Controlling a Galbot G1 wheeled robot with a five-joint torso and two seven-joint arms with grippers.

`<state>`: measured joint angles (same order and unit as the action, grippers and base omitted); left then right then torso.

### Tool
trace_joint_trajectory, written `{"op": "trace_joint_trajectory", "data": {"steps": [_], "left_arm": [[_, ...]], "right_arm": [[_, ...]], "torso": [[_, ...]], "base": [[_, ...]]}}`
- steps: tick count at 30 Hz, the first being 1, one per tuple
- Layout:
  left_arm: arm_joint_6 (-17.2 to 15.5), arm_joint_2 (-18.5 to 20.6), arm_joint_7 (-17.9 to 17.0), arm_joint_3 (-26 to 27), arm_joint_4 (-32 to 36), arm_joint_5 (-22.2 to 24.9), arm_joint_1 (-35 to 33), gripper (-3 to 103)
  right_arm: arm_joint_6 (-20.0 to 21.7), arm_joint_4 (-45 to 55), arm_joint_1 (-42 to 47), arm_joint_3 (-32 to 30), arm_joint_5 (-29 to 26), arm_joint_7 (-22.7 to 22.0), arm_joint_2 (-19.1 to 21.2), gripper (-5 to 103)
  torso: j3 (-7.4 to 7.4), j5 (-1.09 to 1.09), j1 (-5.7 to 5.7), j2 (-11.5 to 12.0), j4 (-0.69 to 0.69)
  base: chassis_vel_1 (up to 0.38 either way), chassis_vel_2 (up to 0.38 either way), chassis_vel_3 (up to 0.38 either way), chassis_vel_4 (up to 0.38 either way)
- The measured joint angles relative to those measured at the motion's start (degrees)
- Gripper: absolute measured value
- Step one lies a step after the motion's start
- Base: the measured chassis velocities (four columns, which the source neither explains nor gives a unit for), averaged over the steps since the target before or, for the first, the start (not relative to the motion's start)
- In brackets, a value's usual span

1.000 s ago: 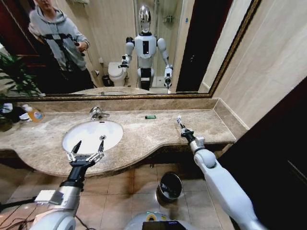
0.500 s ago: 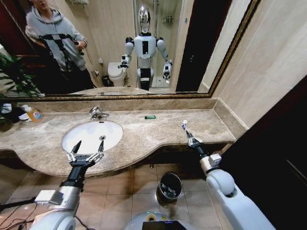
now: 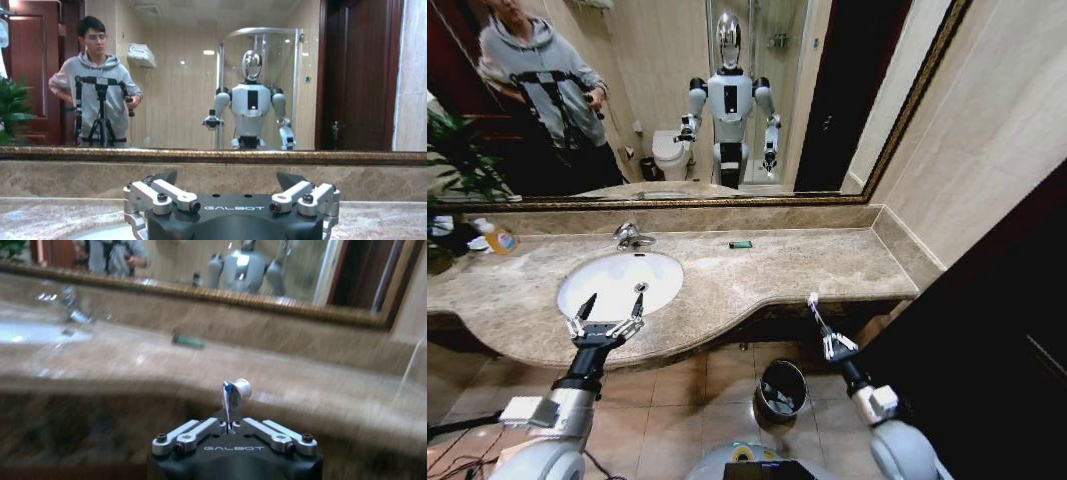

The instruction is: Pick up the trash from the sink and place it in the trash bin.

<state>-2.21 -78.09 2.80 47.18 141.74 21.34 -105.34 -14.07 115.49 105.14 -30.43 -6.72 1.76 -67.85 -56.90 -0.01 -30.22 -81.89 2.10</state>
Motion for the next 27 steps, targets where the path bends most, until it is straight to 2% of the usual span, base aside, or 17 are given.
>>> {"op": "trace_joint_trajectory", "data": {"steps": [1, 3, 10, 17, 20, 27], "left_arm": [[0.0, 0.0, 0.0, 0.0, 0.0, 0.0, 0.0, 100], [0.0, 0.0, 0.0, 0.0, 0.0, 0.0, 0.0, 100], [0.0, 0.0, 0.0, 0.0, 0.0, 0.0, 0.0, 100], [0.0, 0.0, 0.0, 0.0, 0.0, 0.0, 0.0, 100], [0.0, 0.0, 0.0, 0.0, 0.0, 0.0, 0.0, 100], [0.0, 0.0, 0.0, 0.0, 0.0, 0.0, 0.0, 100]], "right_arm": [[0.0, 0.0, 0.0, 0.0, 0.0, 0.0, 0.0, 0], [-2.58, -4.14, 0.72, 0.79, 2.0, 0.93, -0.77, 0], [-3.13, -12.19, -0.05, 3.02, 2.55, 1.61, -1.36, 0], [0.63, -22.91, -4.87, 5.59, 3.02, 2.31, -1.24, 0], [3.61, -29.76, -10.41, 7.71, 4.88, 3.35, -1.36, 0], [7.33, -38.76, -19.16, 12.32, 7.72, 5.12, -1.27, 0]], "torso": [[0.0, 0.0, 0.0, 0.0, 0.0], [0.0, 0.02, 0.0, 0.0, 0.01], [0.0, 0.01, -0.01, 0.0, 0.01], [0.0, 0.01, -0.01, 0.0, 0.01], [-0.01, 0.02, -0.01, 0.0, 0.01], [-0.01, 0.02, -0.01, 0.0, 0.02]], "base": [[0.0, 0.0, 0.0, 0.0], [0.0, 0.0, 0.0, 0.0], [0.0, 0.0, 0.0, 0.0], [0.0, 0.0, 0.0, 0.0], [0.0, 0.0, 0.0, 0.0], [0.0, 0.0, 0.0, 0.0]]}}
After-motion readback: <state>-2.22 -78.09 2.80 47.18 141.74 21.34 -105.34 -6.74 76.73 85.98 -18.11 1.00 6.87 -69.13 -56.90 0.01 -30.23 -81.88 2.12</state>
